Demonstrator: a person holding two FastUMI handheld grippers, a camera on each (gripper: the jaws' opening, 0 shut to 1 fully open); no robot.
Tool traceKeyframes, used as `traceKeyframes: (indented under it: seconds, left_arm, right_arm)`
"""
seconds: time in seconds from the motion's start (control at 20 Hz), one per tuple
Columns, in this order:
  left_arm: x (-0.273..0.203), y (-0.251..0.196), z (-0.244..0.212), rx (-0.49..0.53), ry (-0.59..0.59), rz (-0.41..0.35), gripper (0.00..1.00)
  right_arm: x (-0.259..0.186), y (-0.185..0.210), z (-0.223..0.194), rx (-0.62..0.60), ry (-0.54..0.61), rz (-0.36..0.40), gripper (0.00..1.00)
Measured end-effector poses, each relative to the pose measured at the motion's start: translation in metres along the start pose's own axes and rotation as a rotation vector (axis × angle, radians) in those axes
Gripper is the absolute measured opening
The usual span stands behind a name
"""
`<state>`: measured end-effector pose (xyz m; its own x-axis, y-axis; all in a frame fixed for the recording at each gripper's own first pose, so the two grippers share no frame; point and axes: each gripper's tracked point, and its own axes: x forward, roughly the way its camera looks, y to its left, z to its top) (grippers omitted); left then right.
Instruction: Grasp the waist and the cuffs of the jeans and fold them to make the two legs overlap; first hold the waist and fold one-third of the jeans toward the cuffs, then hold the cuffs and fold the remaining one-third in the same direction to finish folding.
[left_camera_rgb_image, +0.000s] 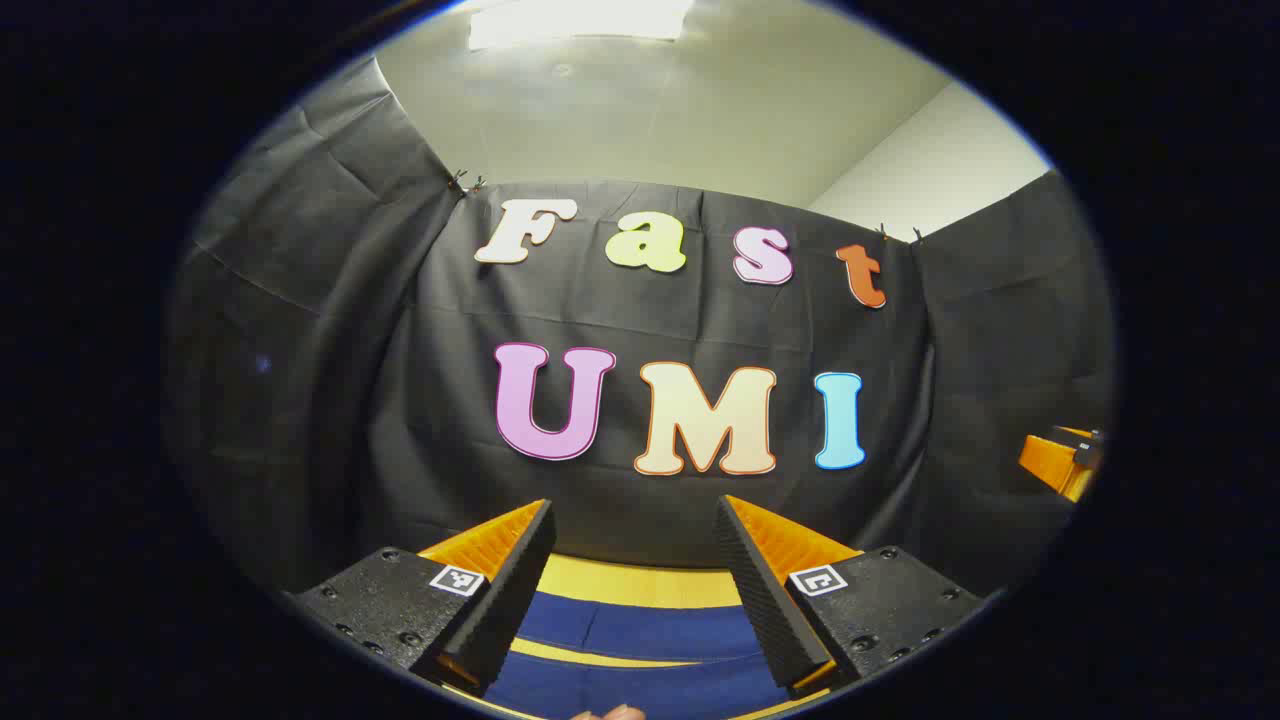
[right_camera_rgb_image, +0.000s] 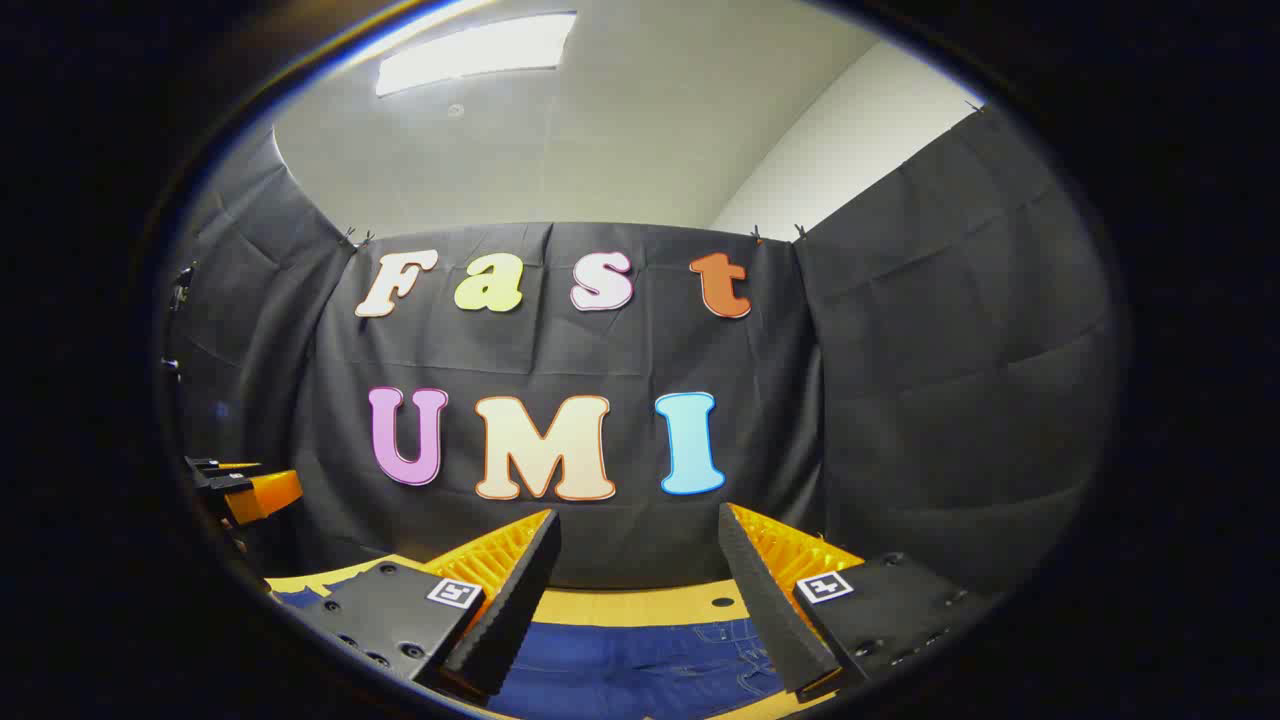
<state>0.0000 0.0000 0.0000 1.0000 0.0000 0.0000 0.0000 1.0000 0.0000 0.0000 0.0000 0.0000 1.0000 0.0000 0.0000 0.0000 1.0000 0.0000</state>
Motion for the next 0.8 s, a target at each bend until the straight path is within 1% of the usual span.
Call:
traceKeyframes:
  seconds: [0.35,0.5,0.6,0.65,0.8]
  left_arm:
    - [-0.001,0.004,-0.001,0.025,-0.005,0.015,0.93]
    - [-0.002,0.008,-0.004,0.033,0.001,0.022,0.92]
    - [-0.003,0.010,-0.007,0.040,0.010,0.024,0.94]
    - [-0.003,0.013,-0.009,0.044,0.013,0.025,0.92]
    - [-0.003,0.020,-0.012,0.048,0.021,0.028,0.92]
  right_arm:
    - [0.002,-0.001,-0.001,0.001,-0.007,0.006,0.99]
    - [0.003,0.003,-0.004,0.000,-0.007,0.012,0.98]
    - [0.003,0.007,-0.007,0.003,-0.005,0.017,0.98]
    - [0.004,0.008,-0.009,0.005,-0.002,0.019,0.99]
    - [0.006,0.015,-0.011,0.009,0.002,0.024,0.99]
